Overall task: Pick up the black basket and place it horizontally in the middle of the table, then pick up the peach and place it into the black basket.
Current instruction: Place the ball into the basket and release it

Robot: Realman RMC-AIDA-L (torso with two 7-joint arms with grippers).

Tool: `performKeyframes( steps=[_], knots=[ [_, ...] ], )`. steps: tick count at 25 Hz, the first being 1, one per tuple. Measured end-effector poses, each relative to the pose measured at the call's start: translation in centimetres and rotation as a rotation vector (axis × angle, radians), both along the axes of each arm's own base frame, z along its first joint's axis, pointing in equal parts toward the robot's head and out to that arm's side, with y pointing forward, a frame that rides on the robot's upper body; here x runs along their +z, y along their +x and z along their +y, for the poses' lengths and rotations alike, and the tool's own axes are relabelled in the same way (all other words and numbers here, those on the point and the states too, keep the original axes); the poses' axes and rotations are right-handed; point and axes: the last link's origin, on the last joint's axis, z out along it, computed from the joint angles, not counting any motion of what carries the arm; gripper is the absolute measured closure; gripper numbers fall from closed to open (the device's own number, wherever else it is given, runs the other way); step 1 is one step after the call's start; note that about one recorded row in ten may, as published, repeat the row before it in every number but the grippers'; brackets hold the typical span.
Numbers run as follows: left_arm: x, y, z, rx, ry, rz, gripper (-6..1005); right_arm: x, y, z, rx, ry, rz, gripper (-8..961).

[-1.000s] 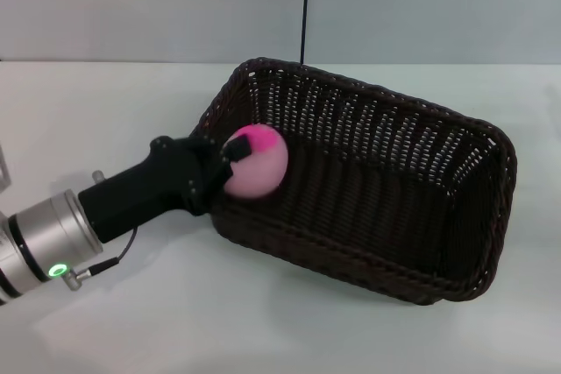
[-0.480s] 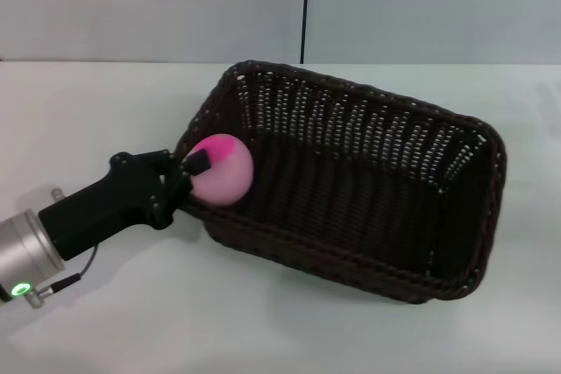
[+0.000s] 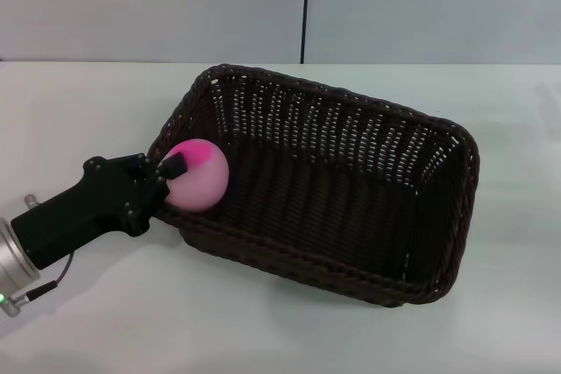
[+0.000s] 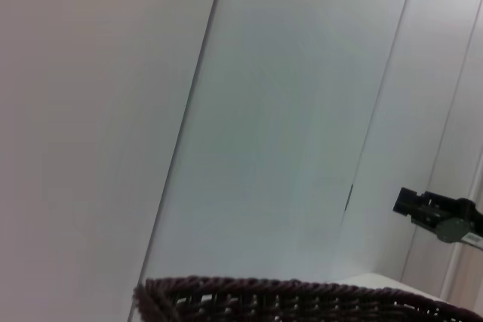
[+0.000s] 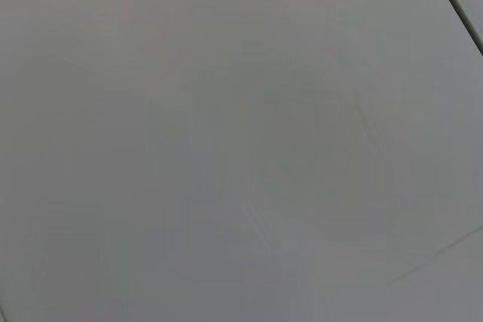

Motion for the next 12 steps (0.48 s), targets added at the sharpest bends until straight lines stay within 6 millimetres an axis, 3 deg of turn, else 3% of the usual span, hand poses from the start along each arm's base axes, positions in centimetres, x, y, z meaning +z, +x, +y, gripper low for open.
performKeyframes(
  steps=[8, 12],
  knots=[
    [0.59, -0.01, 0.21, 0.021, 0.053, -0.034, 953, -0.38, -0.08, -0.01, -0.001, -0.008, 0.002, 599],
    [0.63, 0.02, 0.17, 0.022, 0.058, -0.042, 771, -0.5, -0.08, 0.01, -0.002, -0.014, 0.0, 599]
  ],
)
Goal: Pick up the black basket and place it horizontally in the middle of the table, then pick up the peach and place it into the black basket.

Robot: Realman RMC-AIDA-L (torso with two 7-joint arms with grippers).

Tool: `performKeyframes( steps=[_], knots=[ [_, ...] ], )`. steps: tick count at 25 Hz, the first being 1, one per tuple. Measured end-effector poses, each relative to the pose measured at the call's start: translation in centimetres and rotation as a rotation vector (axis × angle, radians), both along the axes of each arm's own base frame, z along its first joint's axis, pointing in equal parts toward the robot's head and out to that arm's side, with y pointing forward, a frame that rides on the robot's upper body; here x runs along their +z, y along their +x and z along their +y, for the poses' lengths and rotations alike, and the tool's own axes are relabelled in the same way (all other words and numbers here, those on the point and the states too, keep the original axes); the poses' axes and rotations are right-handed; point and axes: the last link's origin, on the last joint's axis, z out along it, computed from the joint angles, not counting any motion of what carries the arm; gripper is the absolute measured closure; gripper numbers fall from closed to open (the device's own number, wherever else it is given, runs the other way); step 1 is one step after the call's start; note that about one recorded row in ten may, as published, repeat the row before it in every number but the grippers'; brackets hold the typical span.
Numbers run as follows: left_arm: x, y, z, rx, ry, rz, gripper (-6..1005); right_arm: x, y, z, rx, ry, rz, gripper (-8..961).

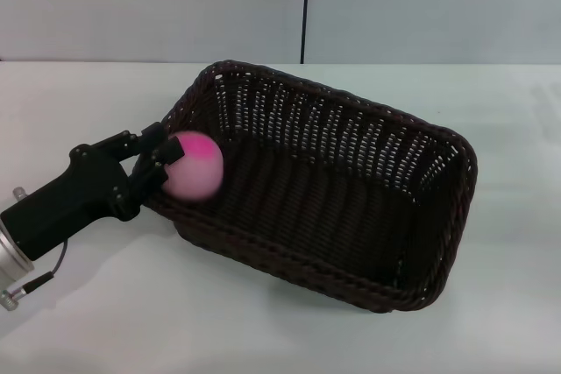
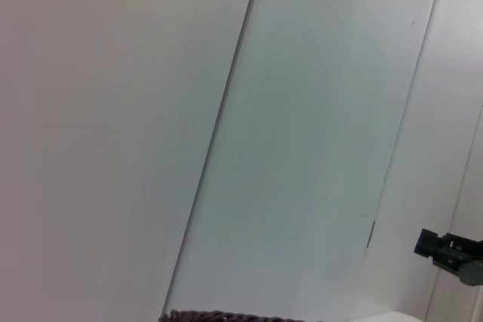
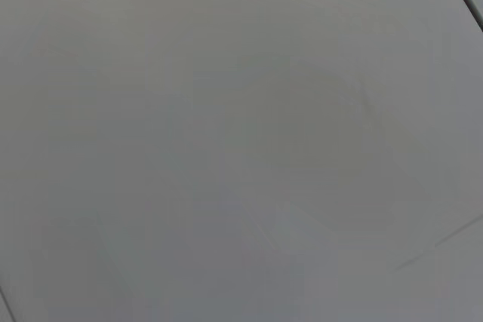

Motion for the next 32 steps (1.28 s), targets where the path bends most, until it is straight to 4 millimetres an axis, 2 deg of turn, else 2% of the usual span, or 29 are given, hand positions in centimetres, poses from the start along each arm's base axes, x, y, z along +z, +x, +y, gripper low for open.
performKeyframes(
  steps=[4, 9, 15, 21, 26, 31, 32],
  knots=[
    [-0.1, 0.3, -0.1, -0.007, -0.003, -0.024, 588, 0.0, 0.0, 0.0, -0.001, -0.001, -0.001, 599],
    [0.2, 0.7, -0.1, -0.011, 0.021, -0.067, 483, 0.1, 0.1, 0.0, -0.003, 0.004, 0.001, 599],
    [2.1, -0.4, -1.1, 0.051, 0.254, -0.127, 356, 0.4, 0.5, -0.4, -0.016, 0.019, 0.004, 599],
    [3.9, -2.7, -3.0, 0.237, 0.584, -0.157, 258, 1.5, 1.9, -1.4, -0.076, 0.088, 0.027, 599],
    [5.5, -4.6, -4.4, 0.373, 0.751, -0.174, 264, 2.8, 3.1, -2.5, -0.129, 0.165, 0.055, 599],
    [6.2, -5.4, -4.9, 0.418, 0.804, -0.186, 433, 3.4, 3.7, -3.2, -0.153, 0.21, 0.071, 599],
    [6.2, -5.4, -4.9, 0.418, 0.804, -0.186, 434, 3.5, 3.7, -3.2, -0.154, 0.212, 0.072, 599]
  ],
)
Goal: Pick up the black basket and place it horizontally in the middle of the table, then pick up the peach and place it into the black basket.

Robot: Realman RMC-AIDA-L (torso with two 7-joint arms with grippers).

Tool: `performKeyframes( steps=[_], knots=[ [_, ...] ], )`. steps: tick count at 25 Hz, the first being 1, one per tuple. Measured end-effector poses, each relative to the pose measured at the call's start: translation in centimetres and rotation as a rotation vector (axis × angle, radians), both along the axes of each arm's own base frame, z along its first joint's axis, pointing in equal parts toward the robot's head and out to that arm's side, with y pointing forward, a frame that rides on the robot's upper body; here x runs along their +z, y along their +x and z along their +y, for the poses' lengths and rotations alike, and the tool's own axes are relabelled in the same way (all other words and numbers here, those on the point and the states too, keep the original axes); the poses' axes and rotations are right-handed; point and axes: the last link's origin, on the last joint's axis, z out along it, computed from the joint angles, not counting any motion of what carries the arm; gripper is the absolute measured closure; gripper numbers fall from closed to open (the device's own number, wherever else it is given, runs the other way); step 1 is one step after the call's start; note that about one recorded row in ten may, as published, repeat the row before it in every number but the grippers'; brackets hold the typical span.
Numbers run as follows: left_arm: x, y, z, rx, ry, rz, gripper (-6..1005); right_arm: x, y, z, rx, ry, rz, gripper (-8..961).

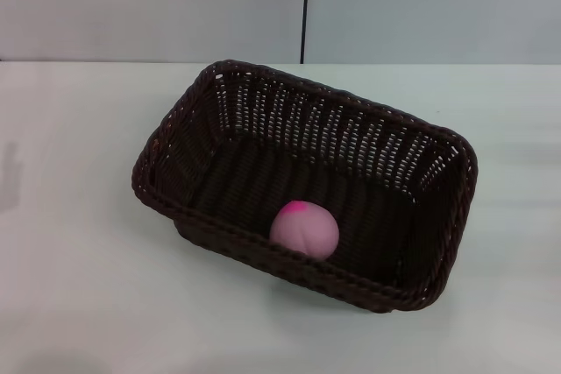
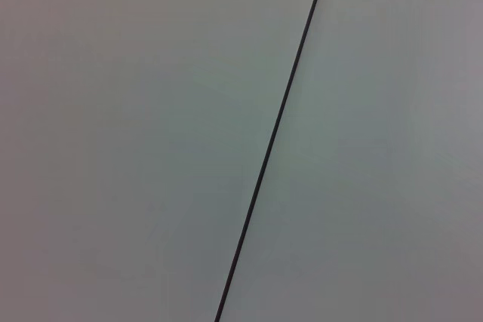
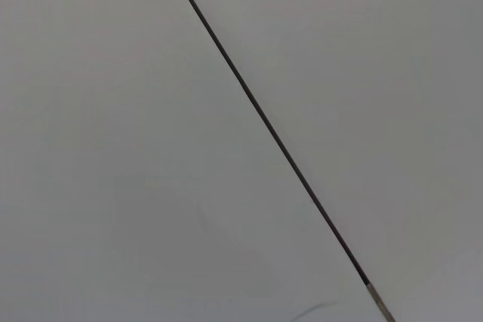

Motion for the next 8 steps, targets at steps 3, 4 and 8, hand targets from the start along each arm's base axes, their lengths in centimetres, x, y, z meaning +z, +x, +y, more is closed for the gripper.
performKeyframes(
  steps=[3, 4, 8],
  knots=[
    [0.02, -0.06, -0.03, 0.004, 0.002, -0.004, 438, -0.01, 0.0, -0.02, 0.0, 0.0, 0.001, 599],
    [0.02, -0.06, -0.03, 0.004, 0.002, -0.004, 440, -0.01, 0.0, -0.02, 0.0, 0.0, 0.001, 599],
    [0.03, -0.09, -0.04, 0.003, 0.0, -0.016, 445, -0.07, 0.06, 0.0, -0.005, -0.002, 0.003, 599]
  ],
)
